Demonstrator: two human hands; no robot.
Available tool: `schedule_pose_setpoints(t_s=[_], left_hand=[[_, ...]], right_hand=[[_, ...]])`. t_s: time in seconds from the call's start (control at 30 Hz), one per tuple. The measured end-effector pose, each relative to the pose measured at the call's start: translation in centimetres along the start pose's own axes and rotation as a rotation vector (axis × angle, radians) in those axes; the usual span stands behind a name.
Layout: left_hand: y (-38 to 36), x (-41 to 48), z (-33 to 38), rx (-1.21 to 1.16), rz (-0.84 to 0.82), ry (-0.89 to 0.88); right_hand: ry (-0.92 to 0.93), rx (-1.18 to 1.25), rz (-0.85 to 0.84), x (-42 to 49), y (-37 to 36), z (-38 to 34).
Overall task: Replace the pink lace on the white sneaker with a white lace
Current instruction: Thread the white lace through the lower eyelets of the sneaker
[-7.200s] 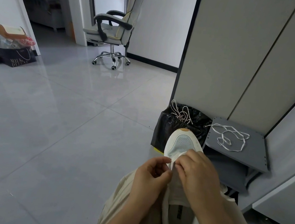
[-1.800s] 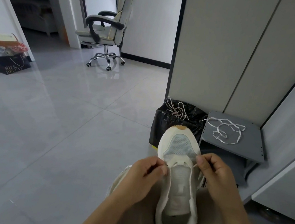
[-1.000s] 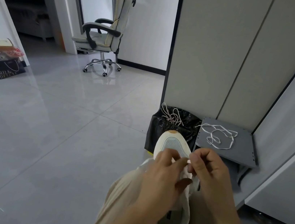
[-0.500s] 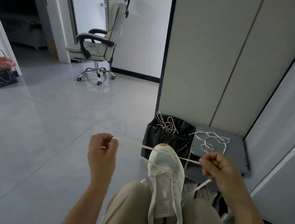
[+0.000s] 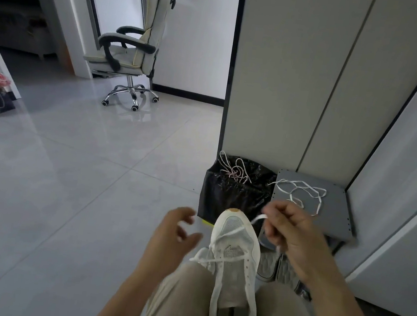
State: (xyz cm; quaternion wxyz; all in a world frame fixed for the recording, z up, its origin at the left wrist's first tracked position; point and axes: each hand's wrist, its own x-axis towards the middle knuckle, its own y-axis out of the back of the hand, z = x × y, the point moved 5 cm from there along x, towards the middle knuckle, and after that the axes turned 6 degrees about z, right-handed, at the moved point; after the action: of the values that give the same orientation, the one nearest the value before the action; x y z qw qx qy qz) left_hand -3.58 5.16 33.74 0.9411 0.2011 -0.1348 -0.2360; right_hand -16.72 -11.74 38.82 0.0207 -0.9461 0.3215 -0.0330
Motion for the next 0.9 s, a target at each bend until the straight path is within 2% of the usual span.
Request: schedule_pose_setpoints(t_s=[0.07, 0.13, 0.27, 0.37, 0.43, 0.53, 0.57, 0.67, 0.7, 0.73, 0.83, 0.9], left_hand=[[-3.1, -0.7, 4.2, -0.028, -0.231, -0.162], [-4.7, -0.7, 6.5, -0.077, -0.298, -0.241], [-3.5, 1.5, 5.6, -0.151, -0.264, -0.119], [-1.4, 3.4, 2.7, -0.190, -0.118, 0.026], [-0.9, 3.8, 1.1, -0.104, -0.107, 0.064], [-1.7, 3.3, 0.6, -0.042, -0.189, 0.034], [-1.8, 3.1, 0.6, -0.020, -0.170, 0.006], [-0.7, 2.1, -0.1, 0.130, 0.058, -0.053], [-0.9, 1.5, -0.8, 0.155, 0.068, -0.046], [-1.8, 0.8, -1.5, 0.172, 0.002, -0.027], [-5.6, -1.9, -4.0, 0.283, -0.315, 0.017], [-6.1, -2.0, -4.2, 0.363, -0.302, -0.003]], right_hand=[[0.020, 0.001, -0.103, 0.0, -2.5, -0.4], [0.016, 0.057, -0.152, 0.4, -3.7, -0.9], [-0.117, 0.393, -0.146, 1.6, -3.0, -0.7], [-0.146, 0.505, -0.100, 2.2, -1.6, -0.1], [-0.104, 0.462, -0.094, 2.4, -1.7, 0.3], [-0.005, 0.343, -0.022, 2.8, -2.0, 1.0], [0.030, 0.320, 0.050, 3.1, -1.6, 1.1], [0.096, 0.257, 0.373, 4.0, 2.1, 0.6], [0.112, 0.270, 0.456, 4.3, 3.6, 0.3], [0.130, 0.293, 0.482, 4.5, 4.6, 0.1], [0.126, 0.189, 0.329, 4.8, 3.9, 0.2], [0.067, -0.016, 0.194, 4.2, 1.9, 1.7]])
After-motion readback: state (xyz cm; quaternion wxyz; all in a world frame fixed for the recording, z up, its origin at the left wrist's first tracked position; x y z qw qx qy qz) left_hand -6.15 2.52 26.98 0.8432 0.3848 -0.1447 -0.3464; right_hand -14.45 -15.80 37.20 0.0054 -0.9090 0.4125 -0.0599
